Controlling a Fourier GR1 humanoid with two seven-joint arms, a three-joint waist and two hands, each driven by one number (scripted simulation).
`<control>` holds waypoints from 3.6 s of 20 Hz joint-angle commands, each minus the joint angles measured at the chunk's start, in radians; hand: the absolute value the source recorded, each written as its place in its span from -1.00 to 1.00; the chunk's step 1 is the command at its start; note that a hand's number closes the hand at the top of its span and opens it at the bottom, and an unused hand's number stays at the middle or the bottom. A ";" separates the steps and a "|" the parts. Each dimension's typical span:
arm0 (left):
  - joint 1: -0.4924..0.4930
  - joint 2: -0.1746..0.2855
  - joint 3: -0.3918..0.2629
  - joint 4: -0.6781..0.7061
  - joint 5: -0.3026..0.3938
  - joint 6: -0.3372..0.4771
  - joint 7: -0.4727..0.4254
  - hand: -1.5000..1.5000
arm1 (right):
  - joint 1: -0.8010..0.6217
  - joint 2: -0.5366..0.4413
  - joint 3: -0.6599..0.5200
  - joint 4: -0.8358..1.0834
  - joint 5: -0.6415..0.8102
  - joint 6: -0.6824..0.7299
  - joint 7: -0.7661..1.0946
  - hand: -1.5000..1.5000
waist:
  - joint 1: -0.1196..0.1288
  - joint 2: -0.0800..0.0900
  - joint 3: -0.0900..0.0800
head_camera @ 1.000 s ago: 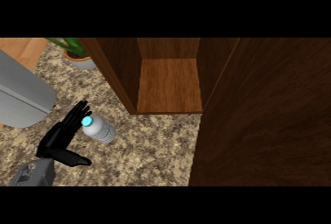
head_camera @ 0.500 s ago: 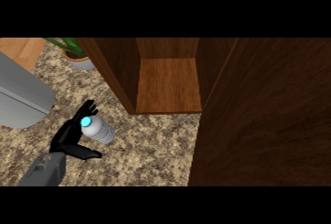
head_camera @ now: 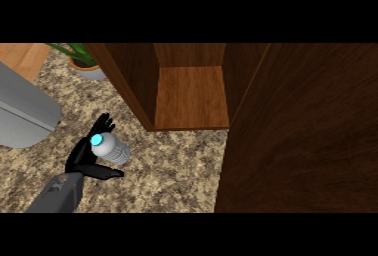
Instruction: Pick up the bottled water, place it into the cabinet and close the cabinet
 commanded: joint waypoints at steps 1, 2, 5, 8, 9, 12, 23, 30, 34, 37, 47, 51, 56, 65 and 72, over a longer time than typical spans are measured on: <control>-0.060 0.001 0.020 0.039 0.024 -0.089 -0.036 1.00 | 0.040 -0.029 0.032 -0.104 0.053 0.007 0.034 -1.00 | 0.001 -0.001 0.000; -0.038 0.007 0.013 0.065 0.006 -0.083 -0.097 1.00 | 0.049 -0.023 0.011 -0.072 0.028 0.008 -0.025 -1.00 | -0.007 0.003 0.000; -0.071 -0.006 0.001 0.050 0.014 -0.143 -0.039 1.00 | -0.010 -0.028 0.006 -0.051 0.056 0.000 0.025 -1.00 | 0.006 -0.001 0.000; -0.013 -0.035 -0.064 0.029 -0.052 -0.128 -0.156 1.00 | -0.012 -0.006 0.013 -0.046 0.044 -0.025 0.018 -1.00 | 0.005 0.000 0.000; -0.044 -0.057 -0.093 0.010 -0.085 -0.063 -0.155 1.00 | -0.059 -0.008 0.005 -0.076 0.049 -0.032 0.077 -1.00 | 0.001 0.001 -0.001; -0.011 -0.053 -0.121 -0.051 -0.123 0.067 -0.229 1.00 | -0.051 -0.024 0.006 -0.070 0.043 -0.023 0.082 -1.00 | 0.016 -0.004 0.001; 0.106 -0.238 -0.145 -0.230 0.040 0.460 -0.259 1.00 | -0.030 -0.018 0.039 -0.071 0.066 -0.065 0.076 -1.00 | 0.025 -0.012 0.002; 0.118 -0.241 -0.279 -0.545 0.215 0.444 0.040 1.00 | 0.053 -0.045 0.043 -0.081 0.070 -0.065 0.015 -1.00 | 0.028 -0.015 0.004; 0.150 -0.241 -0.399 -0.682 0.305 0.502 0.161 1.00 | 0.026 -0.052 0.048 -0.133 0.058 -0.072 0.070 -1.00 | 0.025 -0.013 0.003; 0.146 -0.241 -0.501 -0.793 0.355 0.621 0.245 1.00 | 0.077 -0.068 0.082 -0.096 0.080 -0.061 0.002 -1.00 | 0.020 -0.013 0.003; -0.045 -0.241 -0.621 -0.786 0.400 0.861 0.373 1.00 | 0.098 -0.111 -0.002 -0.087 -0.013 -0.022 -0.069 -1.00 | 0.013 -0.006 0.003; -0.194 -0.242 -0.637 -0.599 0.469 0.925 0.314 1.00 | 0.041 -0.082 0.020 -0.071 0.018 -0.050 -0.013 -1.00 | 0.002 -0.001 0.002; -0.190 -0.242 -0.621 -0.572 0.494 0.924 0.357 1.00 | 0.059 -0.093 -0.041 -0.096 -0.050 -0.042 -0.010 -1.00 | 0.012 -0.003 0.003; -0.341 -0.242 -0.614 -0.397 0.644 1.050 0.351 1.00 | 0.162 -0.107 -0.038 -0.098 -0.083 0.000 -0.111 -1.00 | -0.009 -0.002 0.003; -0.463 -0.242 -0.554 -0.156 0.634 1.059 0.262 1.00 | 0.160 -0.113 -0.060 -0.099 -0.106 0.025 -0.117 -1.00 | -0.026 0.006 0.003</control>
